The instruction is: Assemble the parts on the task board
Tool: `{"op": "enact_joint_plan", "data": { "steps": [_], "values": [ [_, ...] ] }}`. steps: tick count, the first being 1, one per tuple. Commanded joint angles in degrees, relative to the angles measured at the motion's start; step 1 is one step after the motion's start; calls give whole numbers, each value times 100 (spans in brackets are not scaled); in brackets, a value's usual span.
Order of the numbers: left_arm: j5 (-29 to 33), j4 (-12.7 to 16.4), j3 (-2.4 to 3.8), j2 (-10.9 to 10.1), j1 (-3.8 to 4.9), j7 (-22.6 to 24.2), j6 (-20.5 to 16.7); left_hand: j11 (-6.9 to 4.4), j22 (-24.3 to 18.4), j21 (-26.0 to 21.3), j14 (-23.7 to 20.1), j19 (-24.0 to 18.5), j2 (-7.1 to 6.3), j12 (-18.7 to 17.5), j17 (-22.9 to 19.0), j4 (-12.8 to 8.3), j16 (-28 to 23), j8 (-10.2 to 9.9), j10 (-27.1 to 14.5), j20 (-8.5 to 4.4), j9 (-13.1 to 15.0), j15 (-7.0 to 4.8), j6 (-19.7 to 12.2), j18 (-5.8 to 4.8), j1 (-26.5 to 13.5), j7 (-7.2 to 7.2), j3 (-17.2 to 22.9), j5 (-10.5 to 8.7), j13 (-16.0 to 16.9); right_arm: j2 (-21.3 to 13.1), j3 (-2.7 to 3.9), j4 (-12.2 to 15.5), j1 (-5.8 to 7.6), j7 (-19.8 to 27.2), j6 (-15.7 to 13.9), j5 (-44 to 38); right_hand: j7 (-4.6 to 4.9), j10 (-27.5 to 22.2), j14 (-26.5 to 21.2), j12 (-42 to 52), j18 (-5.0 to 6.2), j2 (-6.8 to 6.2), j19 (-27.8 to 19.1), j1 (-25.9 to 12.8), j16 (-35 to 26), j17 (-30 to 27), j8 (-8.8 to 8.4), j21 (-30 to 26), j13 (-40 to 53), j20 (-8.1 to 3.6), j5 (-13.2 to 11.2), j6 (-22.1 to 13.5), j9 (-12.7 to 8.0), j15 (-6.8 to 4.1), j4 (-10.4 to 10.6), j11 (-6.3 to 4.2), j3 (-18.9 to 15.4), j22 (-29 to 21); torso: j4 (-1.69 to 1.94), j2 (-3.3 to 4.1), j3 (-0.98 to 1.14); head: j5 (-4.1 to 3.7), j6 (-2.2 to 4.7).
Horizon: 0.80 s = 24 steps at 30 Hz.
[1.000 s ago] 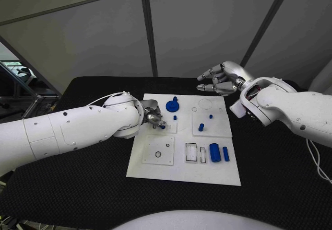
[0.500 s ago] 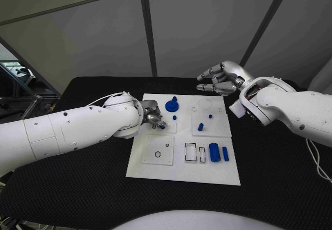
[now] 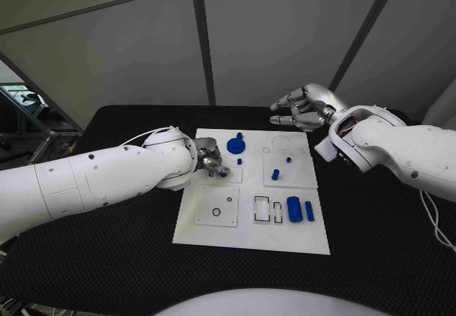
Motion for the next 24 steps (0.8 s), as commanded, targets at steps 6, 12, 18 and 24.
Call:
{"op": "enact_joint_plan", "data": {
  "steps": [6,12,18,24],
  "values": [
    [39,-30,1,31,5,-18,24,2,611,44,590,291,94,47,1492,71,21,-24,45,-37,6,-36,54,-538,-22,-13,-134,-7,22,1,3,7,10,28,-6,-1,-7,-12,347,-24,66,45,-10,-14,-14,442,39,-23,-10,-20,30,3,-10,-34,17,-14,12,-9,0,4,2,-11,-8],
    [46,-47,1,37,6,-18,32,1,629,54,590,298,115,59,1492,166,21,-30,52,-37,11,-37,65,-542,-57,-13,-287,-6,32,-2,3,7,10,27,-5,-1,-7,-12,347,-24,66,45,-10,-14,-14,442,39,-23,-10,-20,30,3,-10,-34,17,-14,12,-9,2,0,1,-17,-11],
    [59,-54,1,30,6,-17,10,7,658,69,591,307,117,72,1493,352,22,-38,57,-36,21,-32,87,-547,-151,-7,-613,-15,40,-2,3,5,10,28,-1,-1,-8,-17,345,-32,66,29,-8,-4,-23,432,44,-28,-19,-21,60,-1,-12,-35,7,-16,12,-12,3,-3,-2,-21,0],
    [73,-20,3,-19,5,-16,-61,10,683,80,591,314,91,91,1493,554,22,-42,62,-33,41,-29,96,-551,-204,-5,-1019,-151,56,-6,3,-9,10,30,0,-1,-9,-18,345,-34,67,23,-9,1,-25,430,45,-30,-21,-22,63,-2,-13,-35,2,-16,11,-15,5,-3,-4,-37,4]
  ]
}}
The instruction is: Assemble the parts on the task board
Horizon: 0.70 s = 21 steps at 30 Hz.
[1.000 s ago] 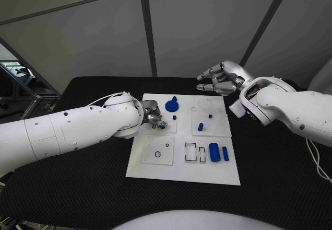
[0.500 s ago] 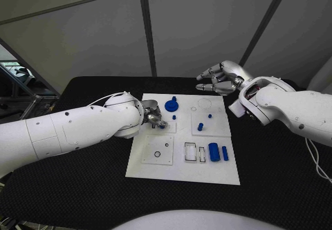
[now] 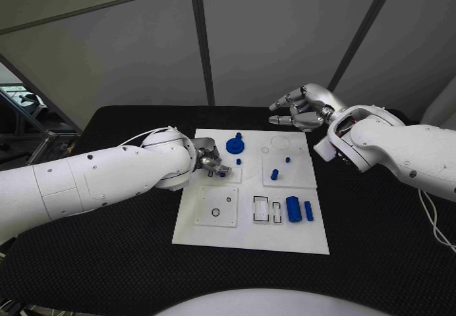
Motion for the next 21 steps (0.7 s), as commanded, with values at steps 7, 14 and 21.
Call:
{"op": "enact_joint_plan", "data": {
  "steps": [7,14,21],
  "values": [
    [40,83,5,-83,6,-19,-107,-9,698,39,590,318,39,29,1492,225,22,-25,39,-36,25,-33,46,-553,7,-21,-391,-323,3,-1,3,-19,10,35,2,-1,-9,-18,346,-34,68,21,-11,0,-23,434,23,-33,-10,-22,27,-3,-8,-36,2,-16,10,-11,2,0,-2,-18,14],
    [40,150,15,-127,7,-17,-119,-10,694,34,590,316,55,24,1492,269,22,-28,34,-37,30,-34,44,-551,39,-21,-456,-347,-6,7,3,-36,9,43,5,-1,-9,-18,346,-34,68,21,-11,0,-23,434,23,-33,-10,-22,27,-3,-8,-36,2,-16,10,-11,3,5,-4,-22,24],
    [110,235,235,-212,8,-9,-111,-9,680,19,590,311,67,13,1491,333,21,-30,23,-38,36,-34,39,-547,57,-20,-537,-359,-24,18,3,-60,8,46,9,1,-8,-18,345,-34,67,21,-9,-4,-25,431,23,-32,-11,-22,29,-5,-9,-36,5,-15,9,-9,-1,3,-3,-55,52]
  ]
}}
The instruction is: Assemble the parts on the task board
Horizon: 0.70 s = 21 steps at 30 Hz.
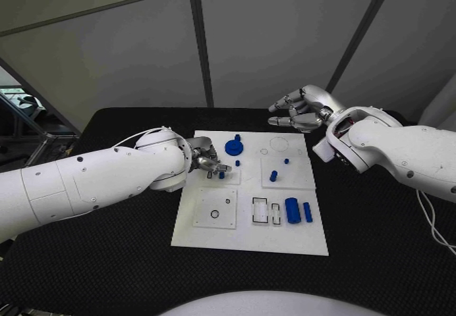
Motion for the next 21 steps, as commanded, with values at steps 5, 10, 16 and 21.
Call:
{"op": "enact_joint_plan", "data": {
  "steps": [5,10,16,21],
  "values": [
    [187,19,395,-132,39,-12,181,52,508,-154,586,240,48,-204,1480,75,12,-162,-177,-14,-35,10,-178,-509,221,73,-209,-25,-292,4,3,-34,9,40,7,4,-8,-18,345,-34,67,21,-9,-4,-25,431,24,-32,-6,-22,30,-5,-9,-36,5,-15,9,-4,4,-3,2,-24,0],
    [345,-180,578,-199,230,-13,709,215,288,-365,583,147,122,-462,1470,144,3,-622,-449,101,-394,146,-431,-456,595,260,-487,-17,-649,6,3,-65,9,37,4,5,-8,-18,345,-34,67,21,-9,-4,-25,431,24,-32,-6,-22,30,-5,-9,-36,5,-15,9,-4,2,2,3,-19,26],
    [431,-644,632,-94,476,9,1258,314,76,-575,579,59,163,-671,1459,144,-6,-967,-647,187,-796,231,-481,-406,858,374,-701,-17,-940,18,2,-88,9,34,6,5,-8,-18,345,-34,67,21,-9,-4,-25,431,24,-32,-6,-22,30,-5,-9,-36,5,-15,9,-4,-3,6,6,-2,46],
    [420,-1167,627,152,561,34,1554,336,-22,-674,567,20,198,-781,1428,139,-33,-1060,-747,209,-938,250,-471,-382,969,399,-776,-14,-1093,30,2,-97,9,31,14,5,-8,-18,345,-34,67,21,-9,-4,-25,431,24,-32,-6,-22,30,-5,-9,-36,5,-15,9,-4,-7,12,8,-10,69]
  ]
}}
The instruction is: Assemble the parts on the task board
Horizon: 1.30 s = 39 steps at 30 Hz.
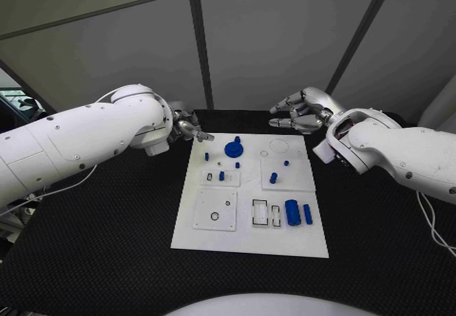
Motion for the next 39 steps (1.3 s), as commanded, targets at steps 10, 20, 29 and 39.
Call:
{"op": "enact_joint_plan", "data": {
  "steps": [10,20,29,39],
  "values": [
    [-177,-995,-158,536,56,42,881,-24,1,-21,574,16,88,-6,1442,26,-21,9,-28,58,-98,33,187,-382,114,-6,-136,-16,-21,12,3,11,9,21,25,4,-8,-18,345,-34,67,21,-9,-4,-25,432,24,-32,-7,-22,30,-5,-5,-35,5,-15,9,-5,3,8,0,-26,16],
    [-233,-1376,-236,832,9,47,934,-49,47,9,576,38,150,17,1449,45,-15,60,-7,43,-125,12,259,-391,12,-36,-280,-99,-19,34,3,9,9,21,31,4,-8,-18,345,-34,67,21,-9,-4,-25,432,24,-32,-7,-22,30,-5,-5,-35,5,-15,9,-5,-2,0,-2,-15,9],
    [-231,-1513,-245,964,-24,54,864,-55,76,32,578,51,186,38,1454,49,-11,76,9,39,-132,7,273,-398,-27,-43,-326,-132,0,50,3,1,9,22,33,4,-7,-15,346,-31,68,28,-9,-12,-26,433,28,-36,-6,-23,39,-7,-6,-35,12,-15,10,-9,0,-2,5,-11,5],
    [-229,-1711,-256,1083,-67,37,1018,-69,113,61,578,67,227,64,1454,30,-11,110,31,32,-128,-3,306,-406,1,-61,-351,-139,22,59,3,2,9,20,36,4,-7,-15,346,-31,68,28,-9,-12,-26,433,28,-36,-6,-23,39,-7,-6,-35,12,-15,10,-9,1,6,0,-14,-15]
  ]
}}
